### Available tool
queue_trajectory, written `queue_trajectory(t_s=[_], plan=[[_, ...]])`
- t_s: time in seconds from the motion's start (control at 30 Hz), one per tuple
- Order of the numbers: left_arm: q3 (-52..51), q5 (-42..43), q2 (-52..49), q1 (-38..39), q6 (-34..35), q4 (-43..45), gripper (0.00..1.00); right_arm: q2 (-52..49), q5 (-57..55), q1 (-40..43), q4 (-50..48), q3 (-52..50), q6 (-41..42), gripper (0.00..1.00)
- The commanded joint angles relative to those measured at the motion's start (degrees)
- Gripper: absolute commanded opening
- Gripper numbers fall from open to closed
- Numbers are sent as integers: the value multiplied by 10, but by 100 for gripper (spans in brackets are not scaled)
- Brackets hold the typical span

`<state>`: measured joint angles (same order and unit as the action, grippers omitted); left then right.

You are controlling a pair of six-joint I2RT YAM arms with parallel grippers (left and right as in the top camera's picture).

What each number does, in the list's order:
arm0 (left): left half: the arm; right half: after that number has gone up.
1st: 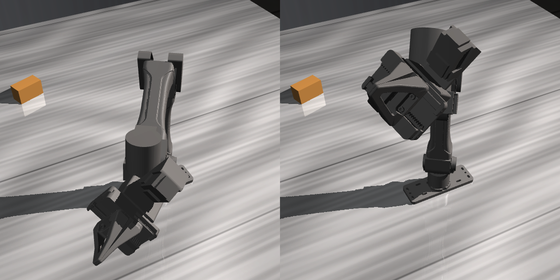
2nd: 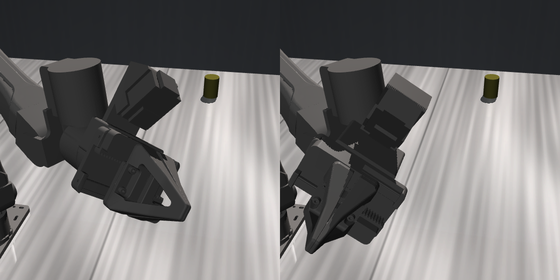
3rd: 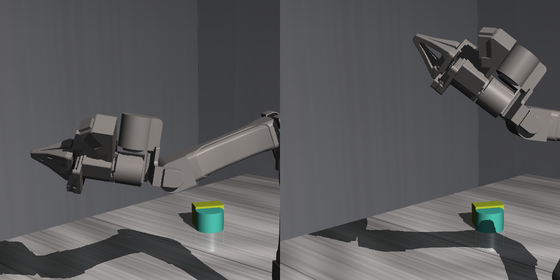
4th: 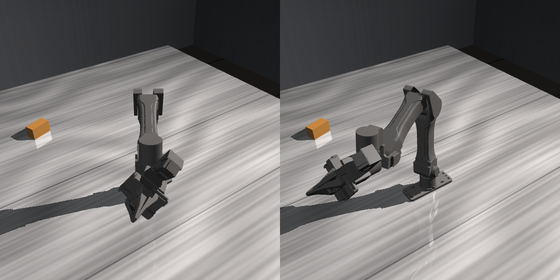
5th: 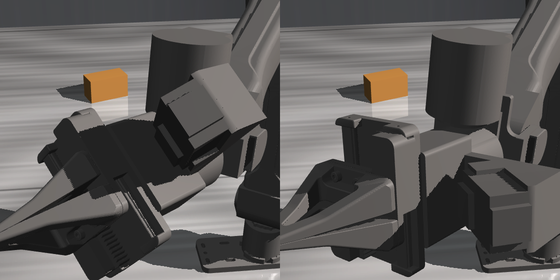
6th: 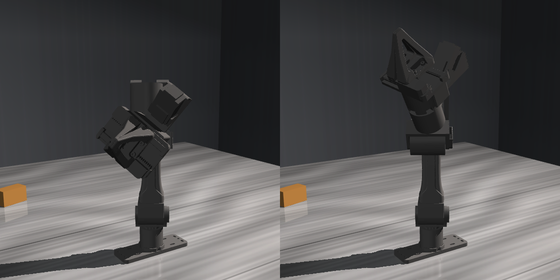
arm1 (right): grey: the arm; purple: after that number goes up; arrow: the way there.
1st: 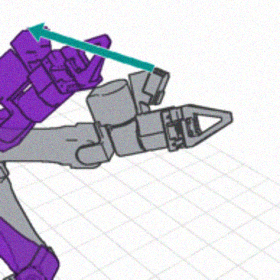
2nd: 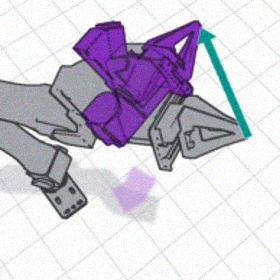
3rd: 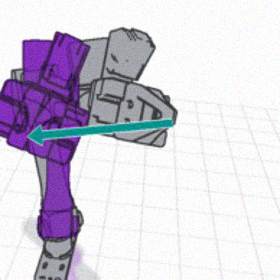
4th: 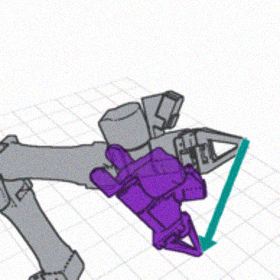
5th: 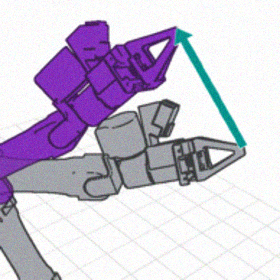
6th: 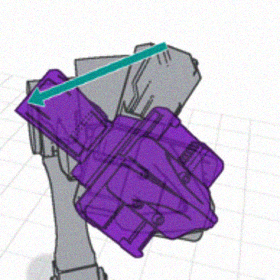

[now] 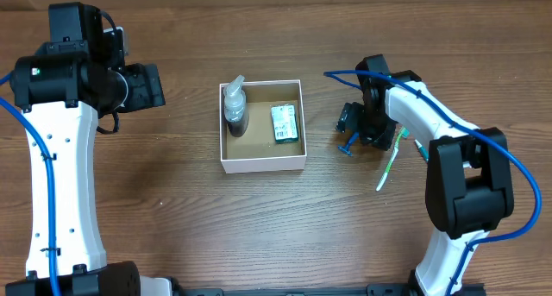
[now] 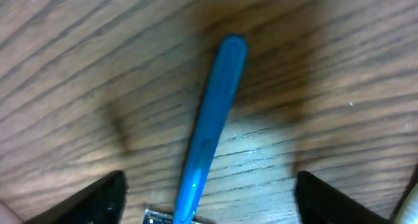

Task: Pack container
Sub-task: 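Reach the right gripper to the blue razor and grasp it, then lower the blue razor into the box and open the right gripper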

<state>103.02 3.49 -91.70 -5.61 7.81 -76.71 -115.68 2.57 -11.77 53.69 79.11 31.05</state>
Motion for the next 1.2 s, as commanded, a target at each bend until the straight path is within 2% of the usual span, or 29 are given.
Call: queue_trajectory(t_s=[0.0, 0.27, 0.37, 0.57, 0.63, 0.8, 0.97, 1.17], plan=[[-6, 10, -1, 4, 6, 2, 86, -2, -12, -2, 1, -1, 10, 68], [-6, 10, -1, 4, 6, -2, 87, -2, -12, -2, 7, -1, 9, 33], [-6, 10, -1, 4, 6, -2, 87, -2, -12, -2, 9, -1, 9, 27], [-6, 10, -1, 4, 6, -5, 87, -2, -12, -2, 11, -1, 7, 7], [-6, 10, -1, 4, 6, -5, 87, -2, -12, -2, 11, -1, 7, 4], [-6, 10, -1, 4, 6, -7, 87, 0, -12, -2, 20, 3, -6, 4], [-6, 10, -1, 4, 6, -9, 88, 40, -40, -4, 54, 40, -63, 4], [-6, 10, -1, 4, 6, -9, 87, 151, -40, -54, 55, 118, -175, 4]])
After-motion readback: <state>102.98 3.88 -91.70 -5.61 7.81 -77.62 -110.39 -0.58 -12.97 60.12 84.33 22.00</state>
